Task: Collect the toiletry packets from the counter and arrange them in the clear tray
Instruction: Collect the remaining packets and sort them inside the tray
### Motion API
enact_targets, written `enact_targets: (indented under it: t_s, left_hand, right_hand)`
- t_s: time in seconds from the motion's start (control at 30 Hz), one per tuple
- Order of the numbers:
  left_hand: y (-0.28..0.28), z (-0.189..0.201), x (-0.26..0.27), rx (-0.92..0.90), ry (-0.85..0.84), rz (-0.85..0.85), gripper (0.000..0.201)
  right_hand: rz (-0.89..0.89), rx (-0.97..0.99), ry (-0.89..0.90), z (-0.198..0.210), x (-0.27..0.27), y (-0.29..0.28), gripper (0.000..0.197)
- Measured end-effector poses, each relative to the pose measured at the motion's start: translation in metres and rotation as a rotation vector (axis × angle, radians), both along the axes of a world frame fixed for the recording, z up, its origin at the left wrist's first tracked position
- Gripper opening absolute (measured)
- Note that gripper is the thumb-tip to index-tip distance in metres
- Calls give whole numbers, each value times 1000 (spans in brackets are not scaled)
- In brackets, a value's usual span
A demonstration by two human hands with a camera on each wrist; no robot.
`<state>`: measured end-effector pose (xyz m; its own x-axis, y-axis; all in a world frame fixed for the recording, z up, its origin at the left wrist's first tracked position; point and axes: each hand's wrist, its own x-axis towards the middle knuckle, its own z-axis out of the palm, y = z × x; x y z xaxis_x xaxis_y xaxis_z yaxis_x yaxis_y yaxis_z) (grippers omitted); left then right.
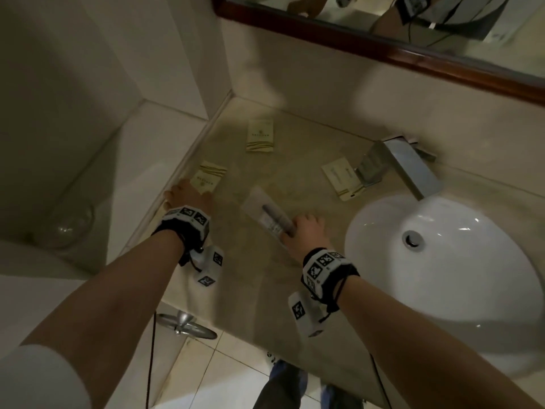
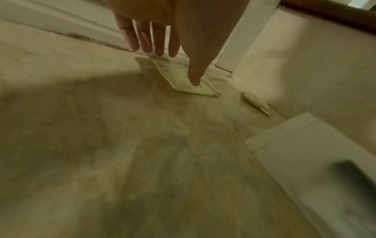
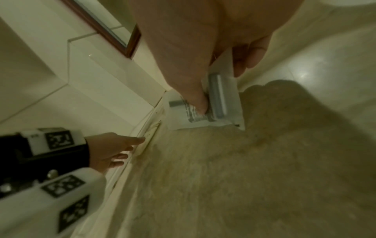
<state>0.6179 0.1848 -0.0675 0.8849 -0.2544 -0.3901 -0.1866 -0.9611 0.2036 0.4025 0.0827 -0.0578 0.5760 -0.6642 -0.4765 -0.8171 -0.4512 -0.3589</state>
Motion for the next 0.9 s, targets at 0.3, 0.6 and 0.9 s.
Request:
enact_targets:
  t_s: [0.3, 0.6, 0.9]
  left_hand:
    - [-7, -14, 14, 76, 37, -80, 76]
    - [-54, 27, -100, -410, 361, -149, 44]
    - [-87, 54, -231, -462, 675, -140, 17]
  right_hand:
    - [-298, 331, -256, 10, -24, -10, 17]
    - [-746, 693, -598, 23, -58, -19, 38]
    - [-772, 815, -646, 47, -135, -37, 31]
